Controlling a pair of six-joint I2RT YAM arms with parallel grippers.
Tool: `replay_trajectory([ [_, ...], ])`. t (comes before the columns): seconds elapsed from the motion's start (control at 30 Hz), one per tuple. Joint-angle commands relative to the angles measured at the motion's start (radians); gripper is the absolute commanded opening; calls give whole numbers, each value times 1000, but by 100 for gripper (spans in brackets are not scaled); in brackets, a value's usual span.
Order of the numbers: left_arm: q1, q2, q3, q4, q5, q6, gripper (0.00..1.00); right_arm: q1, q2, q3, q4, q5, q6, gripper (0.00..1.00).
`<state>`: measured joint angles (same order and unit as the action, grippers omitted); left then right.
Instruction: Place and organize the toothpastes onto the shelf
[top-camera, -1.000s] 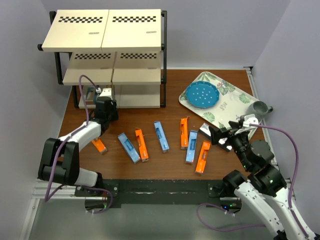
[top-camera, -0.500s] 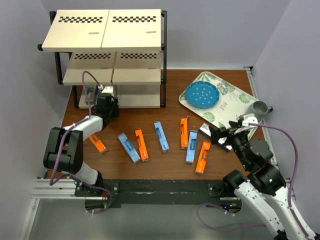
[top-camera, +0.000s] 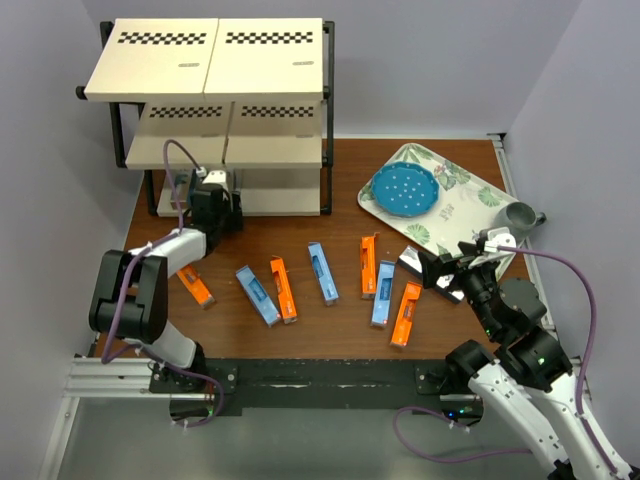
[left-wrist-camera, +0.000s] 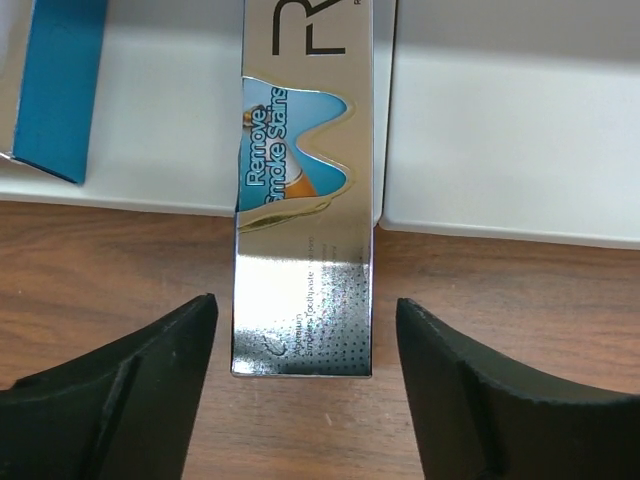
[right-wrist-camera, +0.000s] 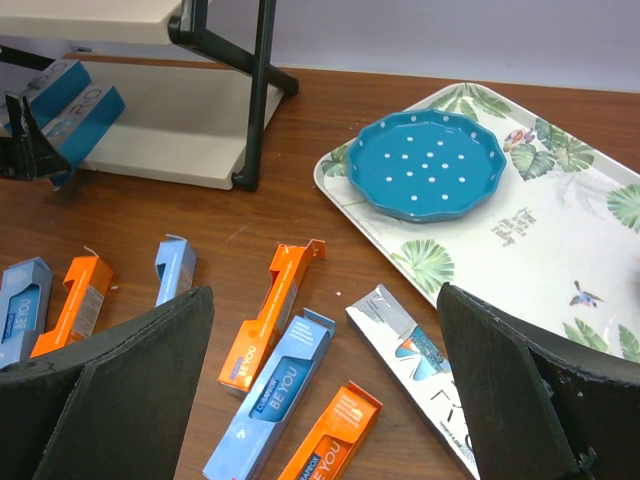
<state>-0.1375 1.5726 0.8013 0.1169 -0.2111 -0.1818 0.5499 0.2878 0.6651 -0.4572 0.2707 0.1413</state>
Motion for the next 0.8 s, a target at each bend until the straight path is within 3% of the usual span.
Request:
replay_trajectory([
  [0.0, 9, -85, 16, 29, -13, -60, 82, 5, 8, 11, 17, 7, -6, 98],
  [0.17, 9, -193, -34, -6, -17, -157, 92, 4, 5, 13, 15, 4, -6, 99],
  [0.4, 9, -344, -142, -103, -51, -323, 97, 5, -7, 11, 15, 5, -5, 99],
  [0.63, 10, -497, -238, -230, -191, -556, 100, 5, -9, 11, 17, 2, -3, 99],
  [0.77, 18, -496, -267, -258, -240, -656, 100, 5, -10, 11, 15, -2, -3, 99],
])
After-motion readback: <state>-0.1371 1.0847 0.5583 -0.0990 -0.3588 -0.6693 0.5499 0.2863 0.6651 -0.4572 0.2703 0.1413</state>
